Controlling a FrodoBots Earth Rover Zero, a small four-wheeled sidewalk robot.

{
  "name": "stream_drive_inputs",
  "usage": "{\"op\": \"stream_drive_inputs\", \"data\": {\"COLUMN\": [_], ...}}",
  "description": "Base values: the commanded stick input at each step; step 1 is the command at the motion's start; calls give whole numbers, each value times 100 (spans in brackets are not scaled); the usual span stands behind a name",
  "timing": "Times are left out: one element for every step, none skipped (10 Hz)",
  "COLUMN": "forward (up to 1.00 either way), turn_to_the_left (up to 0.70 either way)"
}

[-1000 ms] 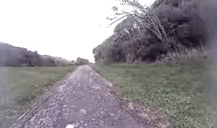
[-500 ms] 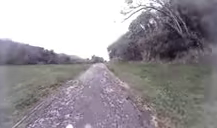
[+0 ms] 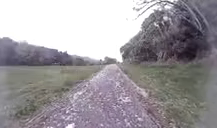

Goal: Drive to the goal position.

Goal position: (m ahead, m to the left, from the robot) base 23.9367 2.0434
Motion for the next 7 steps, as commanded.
{"op": "stream_drive_inputs", "data": {"forward": [85,85,85,85,85,85,85], "turn_to_the_left": [0,0,0,0,0,0,0]}}
